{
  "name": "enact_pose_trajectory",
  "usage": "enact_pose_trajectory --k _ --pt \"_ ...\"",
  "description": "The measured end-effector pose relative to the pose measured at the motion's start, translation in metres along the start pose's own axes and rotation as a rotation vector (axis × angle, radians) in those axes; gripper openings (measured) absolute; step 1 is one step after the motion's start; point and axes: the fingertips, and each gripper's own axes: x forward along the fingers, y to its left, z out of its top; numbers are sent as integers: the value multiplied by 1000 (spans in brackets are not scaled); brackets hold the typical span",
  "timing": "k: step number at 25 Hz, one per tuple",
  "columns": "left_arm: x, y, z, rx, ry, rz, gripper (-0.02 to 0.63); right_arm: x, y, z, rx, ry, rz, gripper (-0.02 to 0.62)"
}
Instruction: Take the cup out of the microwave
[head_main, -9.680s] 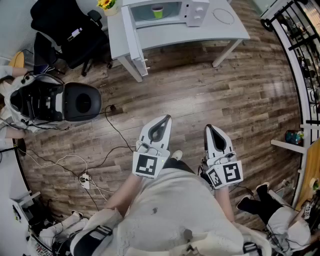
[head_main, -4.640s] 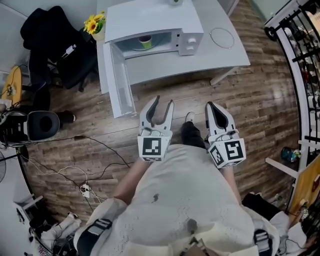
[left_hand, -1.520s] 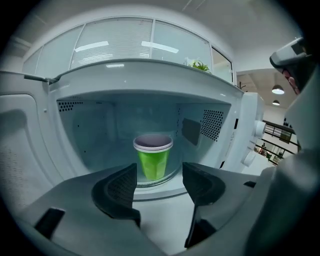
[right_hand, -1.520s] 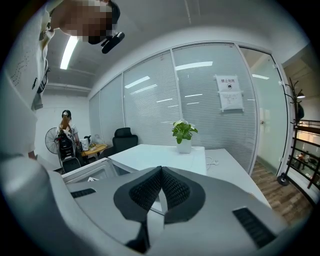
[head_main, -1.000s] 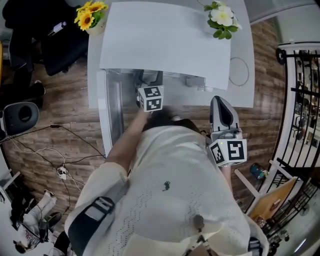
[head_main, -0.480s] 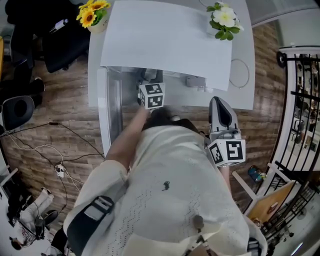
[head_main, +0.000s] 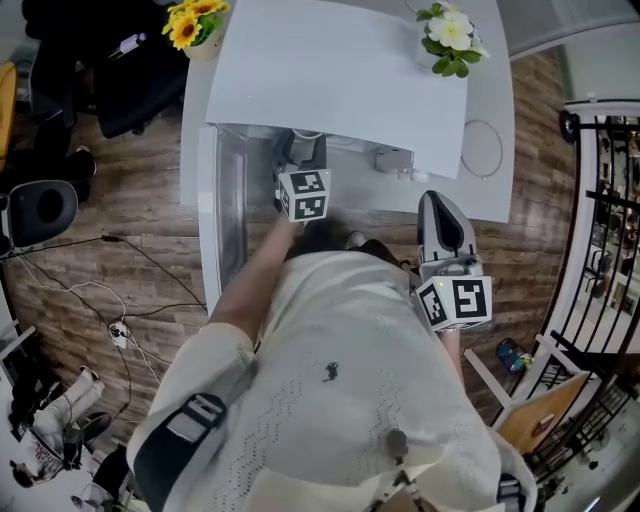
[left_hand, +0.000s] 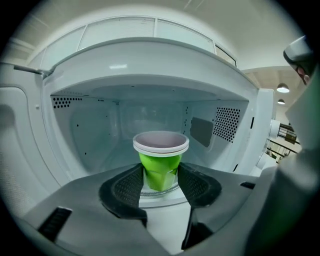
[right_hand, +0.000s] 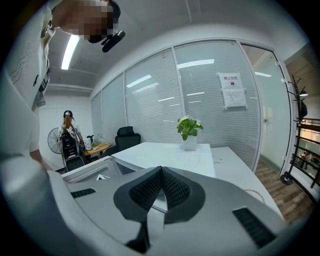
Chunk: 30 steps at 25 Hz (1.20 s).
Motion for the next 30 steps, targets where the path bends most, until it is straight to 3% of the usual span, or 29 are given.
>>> enact_pose_trajectory --k 15,30 --pt "-61 -14 -11 -28 -14 93 236 -27 -1 -7 -16 -9 136 8" --pt "-142 -66 -5 -39 -63 149 236 -76 -19 -13 -38 -13 248 8"
